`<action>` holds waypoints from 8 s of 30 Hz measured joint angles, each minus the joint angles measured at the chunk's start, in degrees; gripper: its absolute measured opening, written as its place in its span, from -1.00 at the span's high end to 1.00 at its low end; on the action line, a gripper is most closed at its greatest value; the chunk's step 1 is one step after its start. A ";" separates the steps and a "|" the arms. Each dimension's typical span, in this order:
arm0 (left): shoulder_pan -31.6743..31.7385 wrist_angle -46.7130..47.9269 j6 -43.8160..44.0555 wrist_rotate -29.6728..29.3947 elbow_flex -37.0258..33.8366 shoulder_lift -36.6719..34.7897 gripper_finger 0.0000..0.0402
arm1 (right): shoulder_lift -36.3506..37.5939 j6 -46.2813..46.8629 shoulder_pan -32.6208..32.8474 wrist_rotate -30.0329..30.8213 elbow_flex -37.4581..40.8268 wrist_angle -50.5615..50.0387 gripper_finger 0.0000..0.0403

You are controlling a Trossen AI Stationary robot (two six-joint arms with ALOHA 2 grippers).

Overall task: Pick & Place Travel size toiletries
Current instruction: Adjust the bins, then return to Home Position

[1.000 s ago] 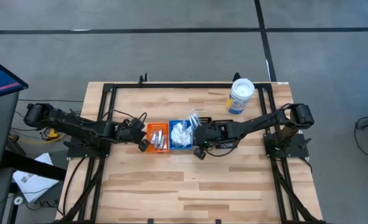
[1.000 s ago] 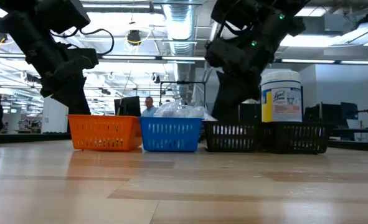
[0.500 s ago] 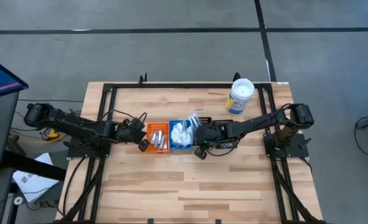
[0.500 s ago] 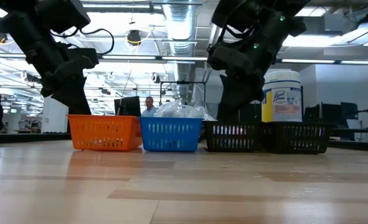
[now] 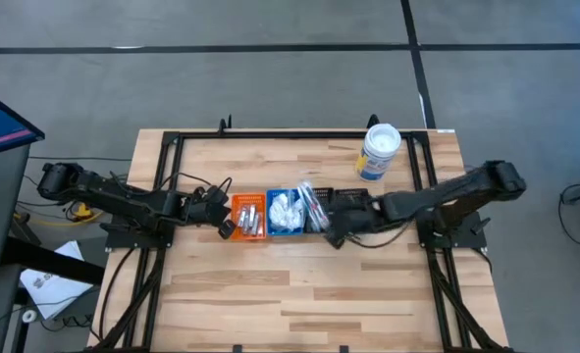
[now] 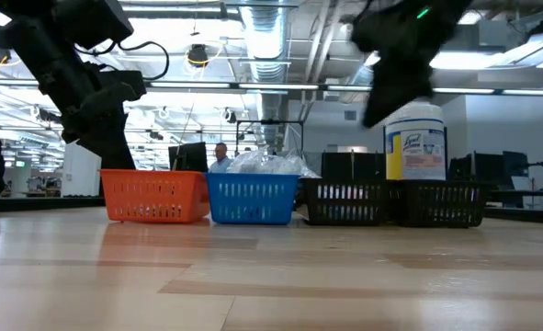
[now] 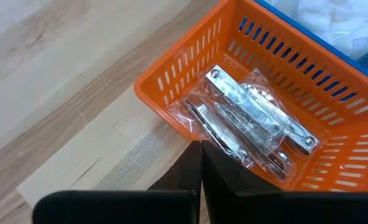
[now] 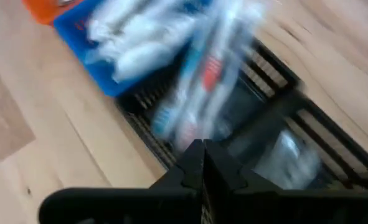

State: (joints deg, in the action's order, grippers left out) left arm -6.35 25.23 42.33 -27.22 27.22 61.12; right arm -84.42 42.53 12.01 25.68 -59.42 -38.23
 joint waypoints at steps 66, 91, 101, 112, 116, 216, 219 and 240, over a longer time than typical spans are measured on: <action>-18.40 -7.72 -13.89 -2.64 7.82 18.23 1.00 | 12.17 22.65 7.92 11.93 10.41 -13.51 1.00; -32.89 -10.57 -16.28 -17.28 8.68 -0.27 1.00 | 17.07 -8.53 11.93 23.94 11.49 5.83 1.00; -37.45 -11.56 -18.12 -23.81 8.66 -3.77 1.00 | 35.12 -32.32 6.16 -8.95 39.05 54.03 1.00; -35.56 -12.15 -19.67 -26.40 8.63 -2.58 1.00 | 47.56 -38.42 -1.62 -18.41 51.25 66.35 1.00; -35.56 -12.22 -19.67 -26.40 8.63 -2.58 1.00 | 48.96 -38.19 -4.41 -22.65 54.31 70.68 1.00; 10.40 -43.36 -42.45 25.57 -26.84 -40.44 0.98 | 83.71 -36.49 -15.14 -14.96 59.15 40.80 1.00; 10.40 -43.36 -42.45 25.57 -26.84 -40.44 0.98 | 83.71 -36.48 -15.14 -14.96 59.15 40.80 1.00; 10.40 -43.67 -42.45 25.55 -26.84 -40.44 0.98 | 83.70 -36.48 -15.14 -14.96 59.15 40.80 1.00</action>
State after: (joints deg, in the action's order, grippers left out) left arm 4.05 -18.43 -0.12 -1.67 0.38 20.69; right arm -0.72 6.04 -3.14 10.72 -0.27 2.57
